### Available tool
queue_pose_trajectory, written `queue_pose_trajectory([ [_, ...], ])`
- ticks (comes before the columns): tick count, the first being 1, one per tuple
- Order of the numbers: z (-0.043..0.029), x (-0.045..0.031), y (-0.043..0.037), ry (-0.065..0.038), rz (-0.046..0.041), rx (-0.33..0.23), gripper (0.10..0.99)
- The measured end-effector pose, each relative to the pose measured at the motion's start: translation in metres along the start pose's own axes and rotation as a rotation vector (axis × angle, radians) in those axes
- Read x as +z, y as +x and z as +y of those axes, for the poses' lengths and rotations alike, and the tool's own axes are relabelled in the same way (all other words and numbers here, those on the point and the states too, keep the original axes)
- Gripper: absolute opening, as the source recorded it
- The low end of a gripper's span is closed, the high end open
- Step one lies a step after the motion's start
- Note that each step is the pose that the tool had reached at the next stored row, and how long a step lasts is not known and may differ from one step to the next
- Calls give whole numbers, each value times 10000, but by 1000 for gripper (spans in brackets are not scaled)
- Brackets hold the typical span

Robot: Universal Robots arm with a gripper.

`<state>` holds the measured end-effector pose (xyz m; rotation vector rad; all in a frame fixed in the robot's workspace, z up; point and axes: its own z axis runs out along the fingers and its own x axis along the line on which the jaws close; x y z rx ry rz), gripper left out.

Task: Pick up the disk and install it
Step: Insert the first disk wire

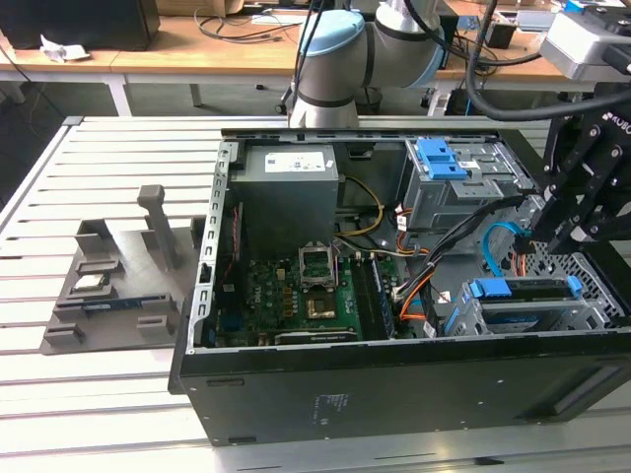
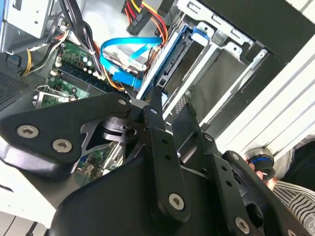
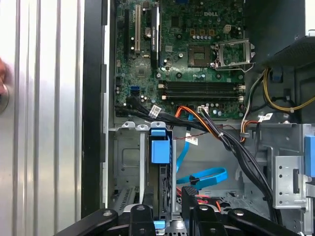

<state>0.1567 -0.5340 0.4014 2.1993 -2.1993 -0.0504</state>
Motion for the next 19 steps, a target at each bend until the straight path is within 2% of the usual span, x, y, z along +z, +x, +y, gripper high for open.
queue_pose_trajectory([
  [3,-73,7,-50,-8,16,-2,361],
  [5,-125,50,-99,-24,43,-10,361],
  [10,-137,169,-165,-34,48,-11,361],
  [19,-261,250,-398,-54,64,-9,361],
])
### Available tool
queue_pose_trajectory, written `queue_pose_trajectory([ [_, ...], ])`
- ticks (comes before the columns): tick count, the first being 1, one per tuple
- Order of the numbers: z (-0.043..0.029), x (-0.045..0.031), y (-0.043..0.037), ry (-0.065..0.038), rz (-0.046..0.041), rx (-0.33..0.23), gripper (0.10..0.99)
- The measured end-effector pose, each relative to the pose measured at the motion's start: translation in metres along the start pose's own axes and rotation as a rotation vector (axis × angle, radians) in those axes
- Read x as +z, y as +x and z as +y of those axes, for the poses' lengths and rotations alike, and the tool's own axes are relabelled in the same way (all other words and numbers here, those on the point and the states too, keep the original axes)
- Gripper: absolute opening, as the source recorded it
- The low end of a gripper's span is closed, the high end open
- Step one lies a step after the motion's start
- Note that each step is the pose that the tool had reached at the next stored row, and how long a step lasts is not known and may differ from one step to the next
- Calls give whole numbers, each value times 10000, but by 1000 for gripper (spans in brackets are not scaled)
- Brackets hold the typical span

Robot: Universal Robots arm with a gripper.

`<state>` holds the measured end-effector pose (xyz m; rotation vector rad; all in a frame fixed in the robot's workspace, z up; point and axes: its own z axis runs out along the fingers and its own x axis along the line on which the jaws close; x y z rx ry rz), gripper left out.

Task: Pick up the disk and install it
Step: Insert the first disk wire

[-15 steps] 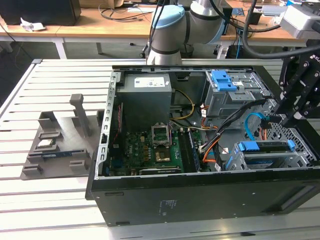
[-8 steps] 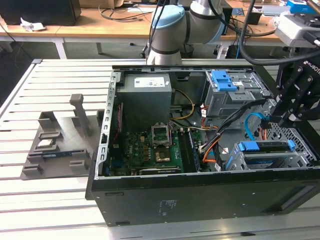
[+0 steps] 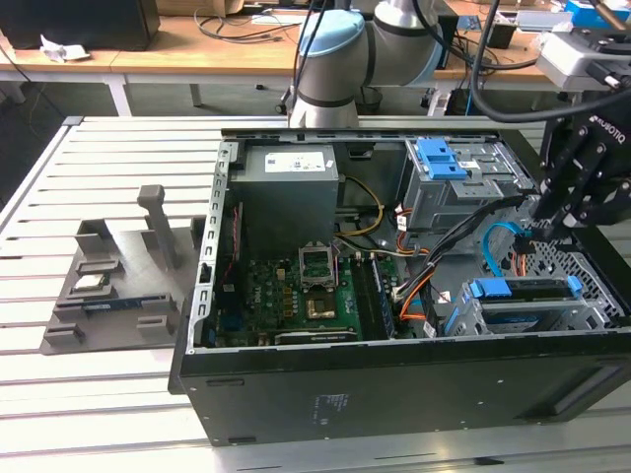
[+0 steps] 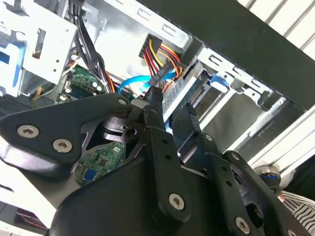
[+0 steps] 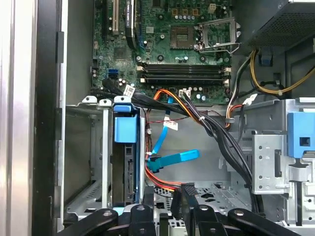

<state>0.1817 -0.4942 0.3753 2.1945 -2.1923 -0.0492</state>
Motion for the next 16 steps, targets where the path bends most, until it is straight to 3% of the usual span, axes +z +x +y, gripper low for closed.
queue_pose_trajectory([
  [5,-61,60,-87,-13,4,1,361],
  [12,-120,195,-95,-21,12,3,361],
  [16,-123,211,-83,-21,29,0,361],
])
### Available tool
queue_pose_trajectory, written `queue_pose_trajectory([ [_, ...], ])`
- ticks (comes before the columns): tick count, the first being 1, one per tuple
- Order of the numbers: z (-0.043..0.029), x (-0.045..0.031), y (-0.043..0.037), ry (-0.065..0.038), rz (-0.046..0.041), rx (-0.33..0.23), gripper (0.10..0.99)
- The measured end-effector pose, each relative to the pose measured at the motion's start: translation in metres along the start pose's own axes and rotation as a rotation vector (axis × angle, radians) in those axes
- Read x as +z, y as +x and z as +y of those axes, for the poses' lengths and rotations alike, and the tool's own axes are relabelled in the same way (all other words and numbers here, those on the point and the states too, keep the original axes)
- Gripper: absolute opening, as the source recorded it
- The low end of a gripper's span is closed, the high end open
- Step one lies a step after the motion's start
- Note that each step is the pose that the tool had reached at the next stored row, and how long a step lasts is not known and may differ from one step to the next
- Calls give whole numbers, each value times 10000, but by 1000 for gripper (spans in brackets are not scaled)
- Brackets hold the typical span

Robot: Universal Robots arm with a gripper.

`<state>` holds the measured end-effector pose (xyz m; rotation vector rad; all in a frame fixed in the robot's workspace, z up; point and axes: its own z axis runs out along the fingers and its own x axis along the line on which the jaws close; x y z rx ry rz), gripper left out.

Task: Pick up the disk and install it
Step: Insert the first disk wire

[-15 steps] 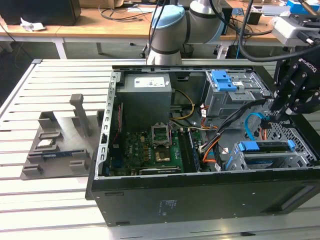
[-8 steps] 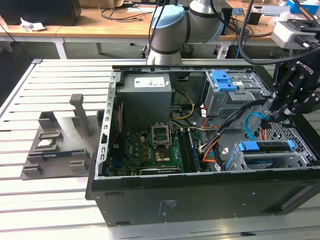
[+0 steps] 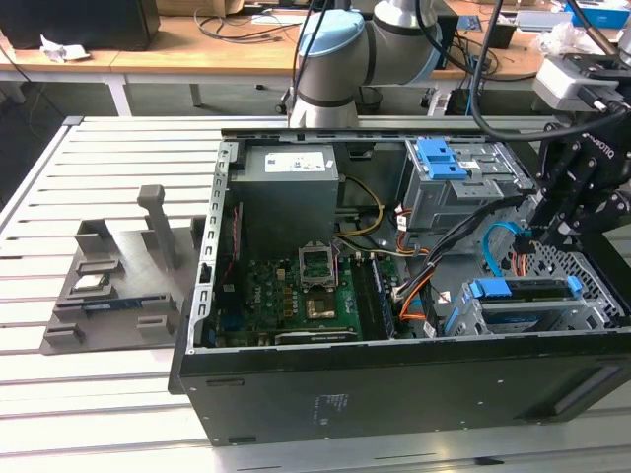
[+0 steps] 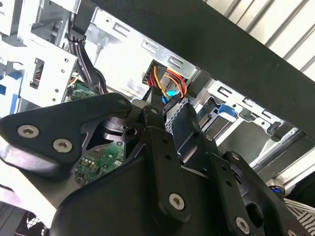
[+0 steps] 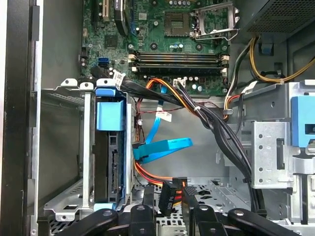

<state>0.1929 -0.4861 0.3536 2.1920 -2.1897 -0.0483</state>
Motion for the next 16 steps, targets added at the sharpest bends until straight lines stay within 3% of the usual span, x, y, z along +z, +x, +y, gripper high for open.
queue_pose_trajectory([
  [9,0,6,6,0,18,2,349],
  [10,1,6,6,0,18,2,220],
  [11,1,6,7,0,19,2,169],
  [16,1,6,7,0,19,3,169],
])
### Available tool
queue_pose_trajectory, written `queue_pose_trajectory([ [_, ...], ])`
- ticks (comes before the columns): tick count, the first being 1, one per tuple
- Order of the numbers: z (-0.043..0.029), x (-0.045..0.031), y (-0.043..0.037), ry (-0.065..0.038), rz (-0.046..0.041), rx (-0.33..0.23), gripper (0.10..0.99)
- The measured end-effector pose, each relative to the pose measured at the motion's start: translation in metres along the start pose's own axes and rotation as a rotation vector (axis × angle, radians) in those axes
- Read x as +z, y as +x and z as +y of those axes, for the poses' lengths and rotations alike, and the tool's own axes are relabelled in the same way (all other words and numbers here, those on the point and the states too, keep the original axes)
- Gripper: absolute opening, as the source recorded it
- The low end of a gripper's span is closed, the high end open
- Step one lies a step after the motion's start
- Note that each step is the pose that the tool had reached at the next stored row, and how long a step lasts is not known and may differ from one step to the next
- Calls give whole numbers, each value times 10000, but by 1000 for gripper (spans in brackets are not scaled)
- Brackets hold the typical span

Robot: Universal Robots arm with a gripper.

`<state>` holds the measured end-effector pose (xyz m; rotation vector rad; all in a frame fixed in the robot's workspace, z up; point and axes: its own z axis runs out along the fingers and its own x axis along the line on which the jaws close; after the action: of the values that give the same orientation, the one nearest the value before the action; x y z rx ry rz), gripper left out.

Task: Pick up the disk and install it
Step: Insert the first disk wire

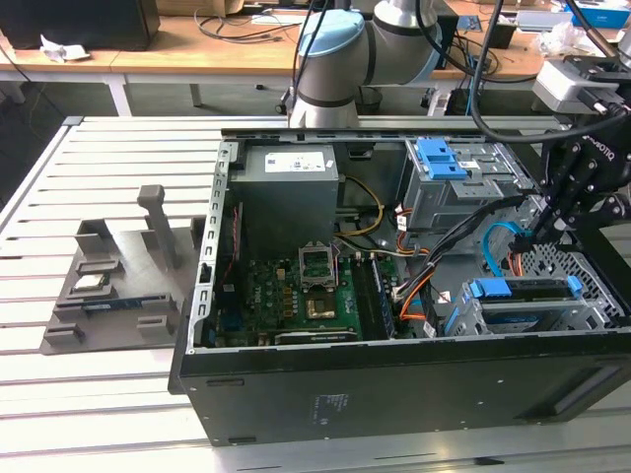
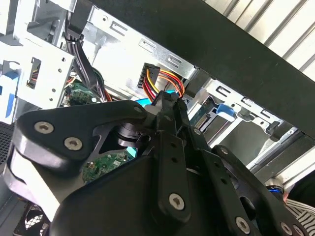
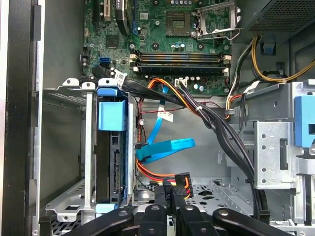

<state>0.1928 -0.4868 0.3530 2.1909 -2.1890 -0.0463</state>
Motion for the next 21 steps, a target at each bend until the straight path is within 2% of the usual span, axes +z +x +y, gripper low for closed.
queue_pose_trajectory([
  [2,2,0,10,0,0,-1,169],
  [6,14,2,79,1,23,-49,169],
  [8,26,5,166,1,36,-72,169],
  [10,32,7,205,1,48,-79,169],
  [17,54,30,378,-6,165,-105,169],
  [21,77,75,398,-12,181,-134,169],
])
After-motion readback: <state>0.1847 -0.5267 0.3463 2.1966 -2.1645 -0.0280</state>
